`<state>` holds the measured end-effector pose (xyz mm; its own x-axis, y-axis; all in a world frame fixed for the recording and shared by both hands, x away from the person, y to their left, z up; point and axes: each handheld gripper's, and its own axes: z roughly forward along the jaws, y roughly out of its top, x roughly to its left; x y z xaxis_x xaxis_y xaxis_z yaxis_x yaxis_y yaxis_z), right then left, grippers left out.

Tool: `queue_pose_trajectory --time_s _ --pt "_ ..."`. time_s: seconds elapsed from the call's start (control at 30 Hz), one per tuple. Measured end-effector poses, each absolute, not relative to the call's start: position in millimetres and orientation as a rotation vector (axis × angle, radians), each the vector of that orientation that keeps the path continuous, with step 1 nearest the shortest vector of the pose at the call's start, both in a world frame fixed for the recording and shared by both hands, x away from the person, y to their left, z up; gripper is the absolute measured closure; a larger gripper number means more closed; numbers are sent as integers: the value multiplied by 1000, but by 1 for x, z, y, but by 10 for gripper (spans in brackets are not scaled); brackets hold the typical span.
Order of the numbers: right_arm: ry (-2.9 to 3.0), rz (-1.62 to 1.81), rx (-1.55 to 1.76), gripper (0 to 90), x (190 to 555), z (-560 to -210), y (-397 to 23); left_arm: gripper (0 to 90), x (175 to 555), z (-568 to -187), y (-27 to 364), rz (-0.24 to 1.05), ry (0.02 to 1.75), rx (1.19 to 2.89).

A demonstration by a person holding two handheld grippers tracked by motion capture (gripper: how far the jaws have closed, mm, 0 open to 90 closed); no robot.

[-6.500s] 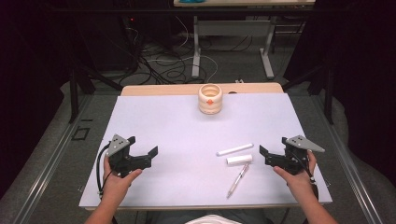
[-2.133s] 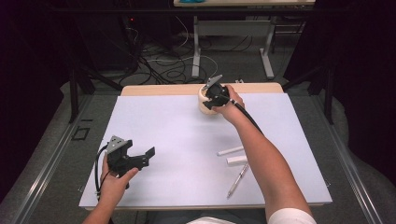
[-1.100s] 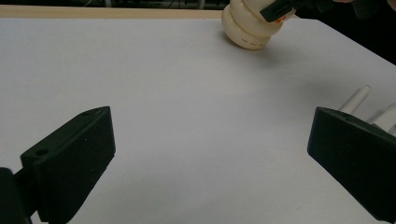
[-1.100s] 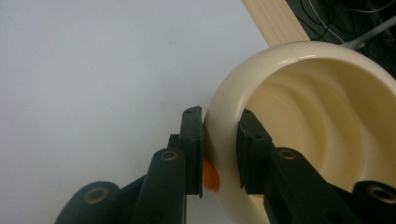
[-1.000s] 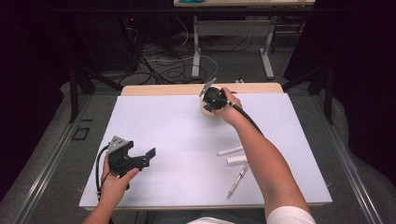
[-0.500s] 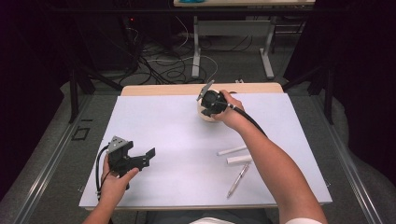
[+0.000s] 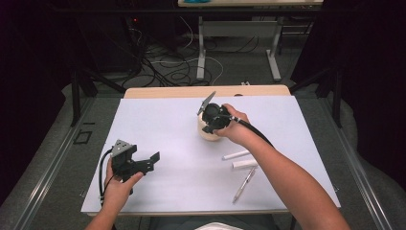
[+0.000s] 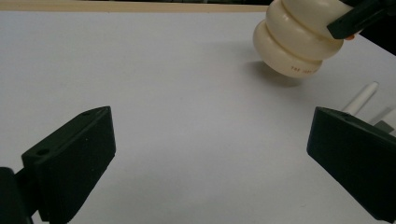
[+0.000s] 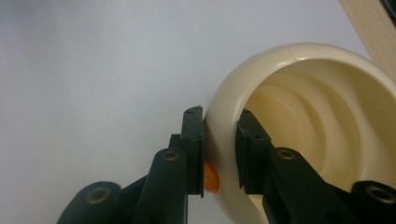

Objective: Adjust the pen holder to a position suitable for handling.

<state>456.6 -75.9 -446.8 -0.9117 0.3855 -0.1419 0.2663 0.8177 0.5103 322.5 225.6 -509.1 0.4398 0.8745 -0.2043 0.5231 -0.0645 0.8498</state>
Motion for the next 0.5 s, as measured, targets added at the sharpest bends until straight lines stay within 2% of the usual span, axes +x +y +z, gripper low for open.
queue_pose_trajectory --time_s 0.5 --pt "2852 722 521 761 439 -458 -76 11 323 -510 223 453 1211 1740"
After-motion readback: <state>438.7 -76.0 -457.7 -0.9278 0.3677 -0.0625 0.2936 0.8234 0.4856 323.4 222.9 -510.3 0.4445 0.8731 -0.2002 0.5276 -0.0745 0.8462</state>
